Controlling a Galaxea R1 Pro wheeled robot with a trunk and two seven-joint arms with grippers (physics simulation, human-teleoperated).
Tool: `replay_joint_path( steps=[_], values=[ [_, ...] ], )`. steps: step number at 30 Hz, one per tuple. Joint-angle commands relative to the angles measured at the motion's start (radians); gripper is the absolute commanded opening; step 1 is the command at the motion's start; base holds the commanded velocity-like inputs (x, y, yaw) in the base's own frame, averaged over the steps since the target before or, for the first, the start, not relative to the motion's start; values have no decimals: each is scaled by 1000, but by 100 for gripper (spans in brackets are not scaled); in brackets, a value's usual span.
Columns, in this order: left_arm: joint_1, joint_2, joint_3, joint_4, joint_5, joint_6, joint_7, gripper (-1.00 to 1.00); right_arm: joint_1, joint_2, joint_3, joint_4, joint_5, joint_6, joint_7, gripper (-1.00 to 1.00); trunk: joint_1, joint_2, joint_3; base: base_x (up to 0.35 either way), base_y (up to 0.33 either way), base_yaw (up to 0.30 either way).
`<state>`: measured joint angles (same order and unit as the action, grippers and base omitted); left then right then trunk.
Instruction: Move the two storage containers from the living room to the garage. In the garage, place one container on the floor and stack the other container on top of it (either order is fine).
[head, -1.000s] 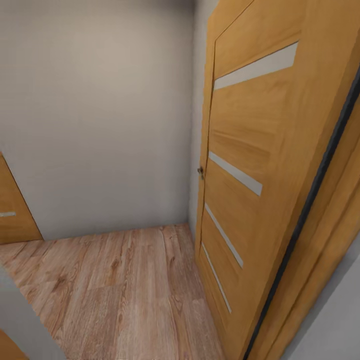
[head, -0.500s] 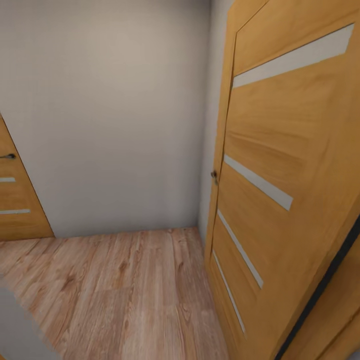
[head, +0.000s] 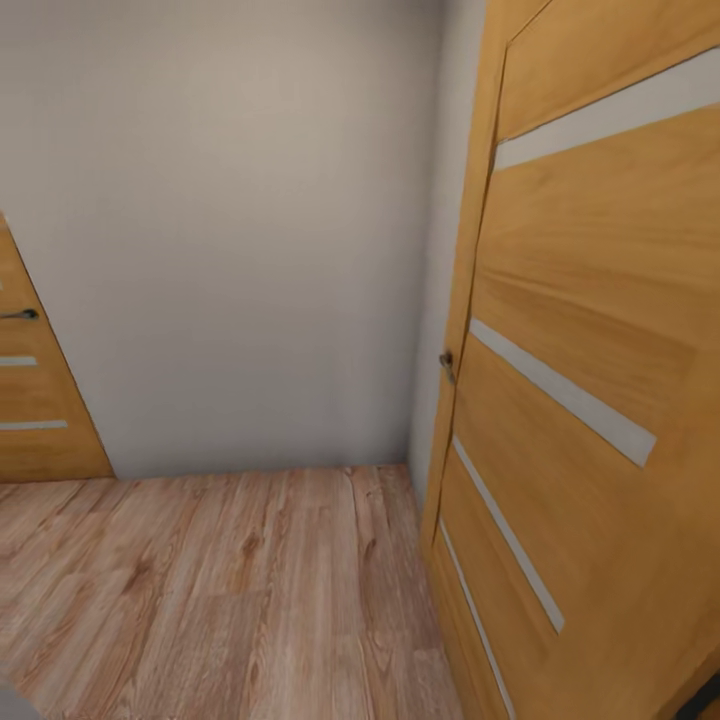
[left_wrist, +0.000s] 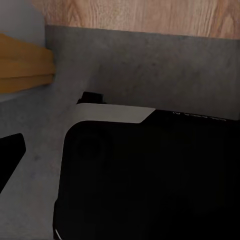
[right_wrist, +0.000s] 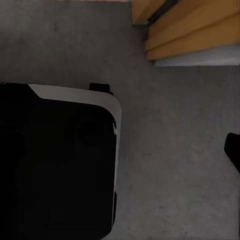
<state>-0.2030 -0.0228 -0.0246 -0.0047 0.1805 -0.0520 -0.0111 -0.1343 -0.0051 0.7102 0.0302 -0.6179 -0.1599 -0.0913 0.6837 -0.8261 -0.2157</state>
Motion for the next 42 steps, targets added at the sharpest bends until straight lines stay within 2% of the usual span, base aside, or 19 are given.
replay_joint_path(
  steps=[1, 9, 18, 42],
  values=[
    [-1, 0, -3, 2, 9, -4, -1, 100, -1, 1, 8, 2, -6, -4, -1, 100, 0, -1, -1, 29, 0, 251],
    [-1, 0, -3, 2, 10, -2, -1, 100, -1, 0, 8, 2, -6, -4, -1, 100, 0, -1, -1, 39, 0, 179],
    [-1, 0, -3, 2, 9, -4, -1, 100, -1, 0, 8, 2, -6, -4, -1, 100, 0, -1, -1, 215, 0, 10],
    [-1, 0, -3, 2, 11, -8, 0, 100, -1, 0, 8, 2, -6, -4, -1, 100, 0, -1, -1, 7, -34, 0]
  ],
)
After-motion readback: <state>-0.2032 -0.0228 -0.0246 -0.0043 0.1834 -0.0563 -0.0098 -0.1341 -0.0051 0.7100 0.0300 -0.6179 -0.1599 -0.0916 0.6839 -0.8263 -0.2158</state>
